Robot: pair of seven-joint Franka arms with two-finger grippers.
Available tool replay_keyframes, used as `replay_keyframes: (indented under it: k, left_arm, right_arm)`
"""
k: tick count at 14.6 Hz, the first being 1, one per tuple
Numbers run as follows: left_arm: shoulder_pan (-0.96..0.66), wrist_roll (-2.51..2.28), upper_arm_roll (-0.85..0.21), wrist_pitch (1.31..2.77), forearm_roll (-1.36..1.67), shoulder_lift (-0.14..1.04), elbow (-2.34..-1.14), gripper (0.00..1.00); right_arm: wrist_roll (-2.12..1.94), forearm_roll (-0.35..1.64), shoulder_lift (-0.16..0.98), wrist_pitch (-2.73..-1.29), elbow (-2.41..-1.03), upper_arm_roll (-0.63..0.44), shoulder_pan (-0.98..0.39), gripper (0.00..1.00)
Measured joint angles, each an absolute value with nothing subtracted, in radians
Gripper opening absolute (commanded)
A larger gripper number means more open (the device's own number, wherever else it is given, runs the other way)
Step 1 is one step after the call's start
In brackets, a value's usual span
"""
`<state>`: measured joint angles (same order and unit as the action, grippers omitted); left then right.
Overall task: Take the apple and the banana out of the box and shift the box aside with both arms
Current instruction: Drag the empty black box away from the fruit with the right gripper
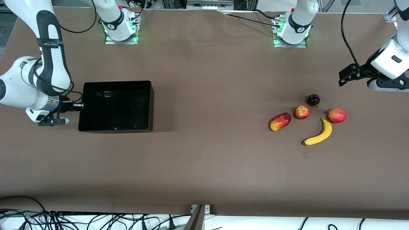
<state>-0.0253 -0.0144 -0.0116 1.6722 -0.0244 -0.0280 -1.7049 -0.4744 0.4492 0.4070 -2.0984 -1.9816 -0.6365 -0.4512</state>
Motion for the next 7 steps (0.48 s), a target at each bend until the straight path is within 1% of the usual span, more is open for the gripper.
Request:
replay_keyframes:
  k: [2, 5, 6, 7]
  left_arm:
    - [-0.025, -0.014, -0.012, 1.671, -0.024, -0.028, -1.705, 1.00]
    - [-0.025, -0.014, -0.012, 1.671, -0.024, -0.028, -1.705, 1.00]
    - [-0.025, -0.014, -0.012, 1.670, -0.024, -0.028, -1.705, 1.00]
    - [-0.025, -0.017, -0.012, 1.670, -0.024, -0.028, -1.705, 1.00]
  right_arm:
    - [-0.533, 0.508, 0.447, -2.126, -1.983, -0.636, -0.445, 0.00]
    - [-0.557, 0.528, 0.486, -2.143, -1.983, -0.636, -0.444, 0.00]
    - [-0.558, 0.529, 0.486, -2.143, -1.983, -0.636, -0.444, 0.08]
    - [-0.558, 0.532, 0.486, -2.144, -1.983, -0.634, -0.445, 0.70]
